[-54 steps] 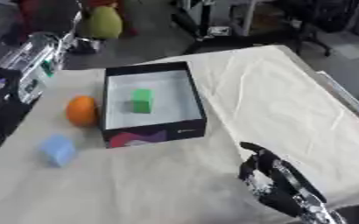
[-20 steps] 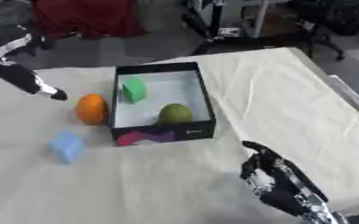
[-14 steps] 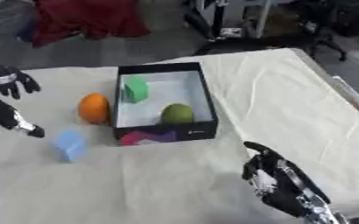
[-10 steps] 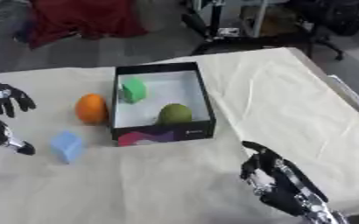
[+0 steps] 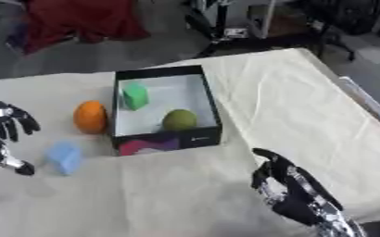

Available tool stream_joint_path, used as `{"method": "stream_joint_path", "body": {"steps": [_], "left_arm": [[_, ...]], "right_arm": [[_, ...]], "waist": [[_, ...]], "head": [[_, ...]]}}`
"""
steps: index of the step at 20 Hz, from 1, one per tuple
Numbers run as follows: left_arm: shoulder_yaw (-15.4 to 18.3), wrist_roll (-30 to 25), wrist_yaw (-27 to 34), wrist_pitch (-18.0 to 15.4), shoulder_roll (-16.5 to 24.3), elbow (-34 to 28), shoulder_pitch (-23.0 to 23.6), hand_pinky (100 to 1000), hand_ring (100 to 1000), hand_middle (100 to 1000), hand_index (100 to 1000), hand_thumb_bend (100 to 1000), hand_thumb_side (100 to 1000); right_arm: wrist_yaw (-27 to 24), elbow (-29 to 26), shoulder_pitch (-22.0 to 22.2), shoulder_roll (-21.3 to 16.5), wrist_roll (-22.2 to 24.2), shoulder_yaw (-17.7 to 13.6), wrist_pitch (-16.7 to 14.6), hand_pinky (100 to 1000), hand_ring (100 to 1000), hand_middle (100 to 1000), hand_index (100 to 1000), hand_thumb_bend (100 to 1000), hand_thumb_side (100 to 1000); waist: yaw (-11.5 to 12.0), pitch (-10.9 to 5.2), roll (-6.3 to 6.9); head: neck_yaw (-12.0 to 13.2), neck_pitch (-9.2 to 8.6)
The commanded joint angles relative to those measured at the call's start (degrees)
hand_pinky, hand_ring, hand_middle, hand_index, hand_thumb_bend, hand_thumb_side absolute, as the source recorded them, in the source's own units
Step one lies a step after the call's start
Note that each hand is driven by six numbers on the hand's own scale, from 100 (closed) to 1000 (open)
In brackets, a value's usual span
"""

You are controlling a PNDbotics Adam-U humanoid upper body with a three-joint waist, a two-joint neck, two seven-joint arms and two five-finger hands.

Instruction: Pick up objects on the table and place them in the box.

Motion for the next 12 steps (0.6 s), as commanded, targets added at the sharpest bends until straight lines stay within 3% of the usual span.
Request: {"method": "stream_joint_path", "body": {"steps": [1, 6, 12], "left_arm": [[0.1, -4.0, -2.5, 6.1, 0.2, 1.7, -0.9, 697, 644, 711, 809, 666, 317], [-0.6, 0.6, -7.3, 7.1, -2.7, 4.7, -0.7, 680, 624, 701, 801, 706, 333], [-1.1, 3.7, -12.7, 6.4, -5.8, 4.1, -0.5, 664, 606, 684, 792, 783, 342]], "right_arm": [[0.1, -0.7, -0.5, -0.9, 0.0, -0.1, 0.0, 839, 557, 483, 925, 100, 470], [0.0, -0.7, -0.5, -0.8, 0.0, -0.1, 0.0, 839, 557, 483, 925, 100, 470], [0.0, -0.7, -0.5, -0.8, 0.0, -0.1, 0.0, 838, 557, 483, 925, 100, 470]], "waist": [[-0.1, -0.56, 0.78], [-0.2, -0.53, 0.67], [-0.2, -0.51, 0.56]], "head": [[-0.4, -0.11], [-0.8, -0.11], [-1.0, -0.11]]}}
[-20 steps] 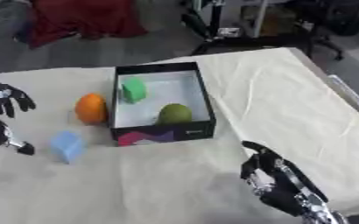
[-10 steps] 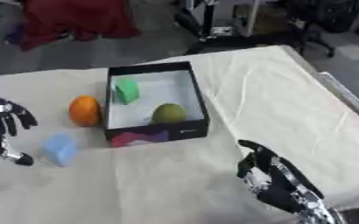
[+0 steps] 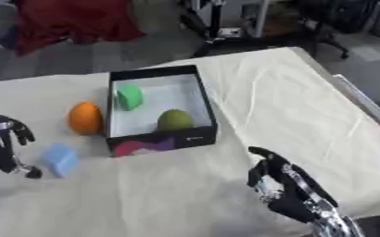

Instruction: Pick up objects on the table and place them in the box.

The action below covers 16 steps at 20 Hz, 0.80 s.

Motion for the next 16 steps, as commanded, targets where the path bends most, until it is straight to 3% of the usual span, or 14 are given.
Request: {"method": "stream_joint_path", "body": {"steps": [1, 10, 16], "left_arm": [[0.1, -0.9, -2.6, 1.6, -0.1, -1.2, -0.7, 663, 605, 682, 792, 790, 343], [-1.3, 0.7, -6.1, 2.3, -2.9, -1.3, -1.7, 655, 592, 677, 791, 811, 351], [-2.3, 0.9, -6.9, 2.1, -4.5, -0.5, -2.1, 643, 575, 661, 790, 763, 342]], "right_arm": [[-0.1, -0.7, -0.5, -0.8, 0.0, -0.1, 0.0, 838, 557, 483, 925, 100, 470], [-0.2, -0.7, -0.5, -0.8, 0.1, -0.1, 0.0, 838, 557, 483, 925, 100, 470], [-0.3, -0.8, -0.5, -0.8, 0.1, 0.0, 0.0, 838, 557, 483, 925, 100, 470]], "waist": [[-0.1, -0.52, 0.55], [-0.1, -0.66, 0.42], [-0.3, -0.7, 0.36]], "head": [[-0.3, -0.11], [-0.6, -0.11], [-0.8, -0.11]]}}
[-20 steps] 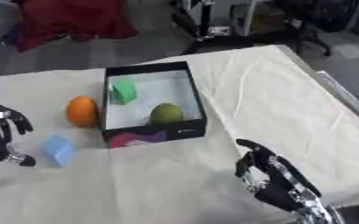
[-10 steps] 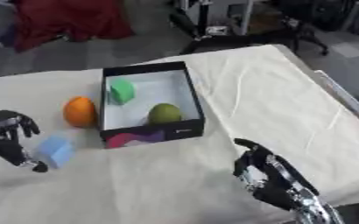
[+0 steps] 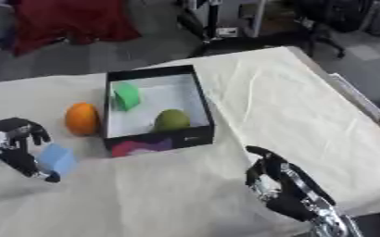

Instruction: Pick up objects on the table and place them in the box.

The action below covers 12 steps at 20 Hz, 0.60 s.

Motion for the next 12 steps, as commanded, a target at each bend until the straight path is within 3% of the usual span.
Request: {"method": "stream_joint_path", "body": {"steps": [1, 6, 7, 9, 12], "left_arm": [[0.0, -0.5, -0.7, 0.7, 0.2, 0.0, -1.0, 639, 570, 653, 788, 742, 335], [-0.7, 0.0, -1.1, 0.3, -0.9, 1.0, -1.1, 616, 544, 620, 768, 602, 283], [-0.7, 0.2, -1.2, 0.2, -1.0, 1.1, -1.1, 590, 517, 589, 743, 495, 238], [-0.5, 1.3, -1.8, 0.4, -1.0, 1.2, -1.3, 554, 480, 542, 702, 368, 222], [0.5, 4.2, -2.7, 1.4, -0.9, 0.0, -1.6, 514, 440, 495, 658, 329, 226]], "right_arm": [[-0.3, -0.8, -0.5, -0.8, 0.1, 0.0, -0.1, 838, 557, 483, 925, 100, 470], [-0.3, -0.8, -0.5, -0.7, 0.1, 0.0, 0.0, 838, 556, 483, 925, 100, 470], [-0.3, -0.8, -0.5, -0.7, 0.1, 0.0, 0.0, 838, 556, 483, 925, 100, 470], [-0.3, -0.8, -0.5, -0.7, 0.1, 0.0, 0.0, 838, 556, 483, 925, 100, 470], [-0.3, -0.8, -0.4, -0.7, 0.1, 0.0, 0.0, 838, 557, 483, 925, 100, 470]], "waist": [[-0.1, -0.69, 0.34], [-0.1, -0.67, 0.26], [-0.1, -0.67, 0.26], [0.0, -0.68, 0.26], [0.1, -0.73, 0.23]], "head": [[-0.3, -0.11], [-0.2, -0.11], [-0.2, -0.11], [-0.3, -0.11], [-0.4, -0.11]]}}
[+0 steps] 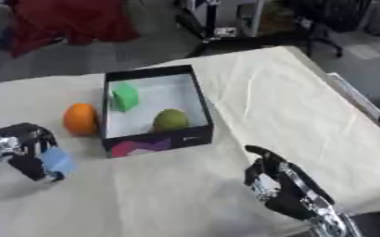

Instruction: Pick up objects on the table and place them in the box.

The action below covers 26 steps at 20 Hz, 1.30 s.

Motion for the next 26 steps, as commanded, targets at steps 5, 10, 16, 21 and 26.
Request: {"method": "stream_joint_path", "body": {"steps": [5, 10, 16, 21, 26], "left_arm": [[5.6, 3.2, -2.7, 2.5, 1.6, -7.5, -3.9, 511, 431, 490, 659, 389, 280], [6.4, -0.3, -10.8, 0.4, -0.3, -10.3, -12.9, 545, 453, 514, 680, 422, 319], [1.5, -4.7, -19.3, -1.1, -9.7, -1.5, -22.6, 565, 480, 544, 699, 565, 367], [0.3, -1.3, -21.5, -0.4, -19.3, 12.4, -26.2, 613, 535, 596, 748, 764, 354], [2.2, 8.7, -21.3, -0.2, -25.3, 24.1, -25.7, 673, 632, 703, 830, 1000, 427]], "right_arm": [[-0.3, -0.7, -0.1, -0.7, -0.1, -0.1, -0.1, 838, 556, 484, 925, 100, 470], [-0.2, -0.6, 0.1, -0.8, 0.1, 0.0, -0.1, 837, 556, 484, 925, 100, 470], [-0.3, -0.6, 0.0, -0.7, 0.2, 0.2, -0.1, 837, 556, 484, 925, 100, 470], [-0.7, -0.6, -0.3, -0.5, 0.5, 0.5, -0.1, 837, 557, 484, 925, 100, 470], [-1.1, -0.7, -0.6, -0.4, 0.8, 0.7, -0.1, 837, 556, 483, 924, 100, 470]], "waist": [[0.4, -0.89, 0.21], [0.3, -1.15, 0.26], [-1.0, -1.27, 0.12], [-2.1, -1.18, -0.44], [-2.7, -1.11, -0.71]], "head": [[-0.3, -0.11], [0.0, -0.11], [0.3, -0.11], [-0.1, -0.11], [-0.5, -0.11]]}}
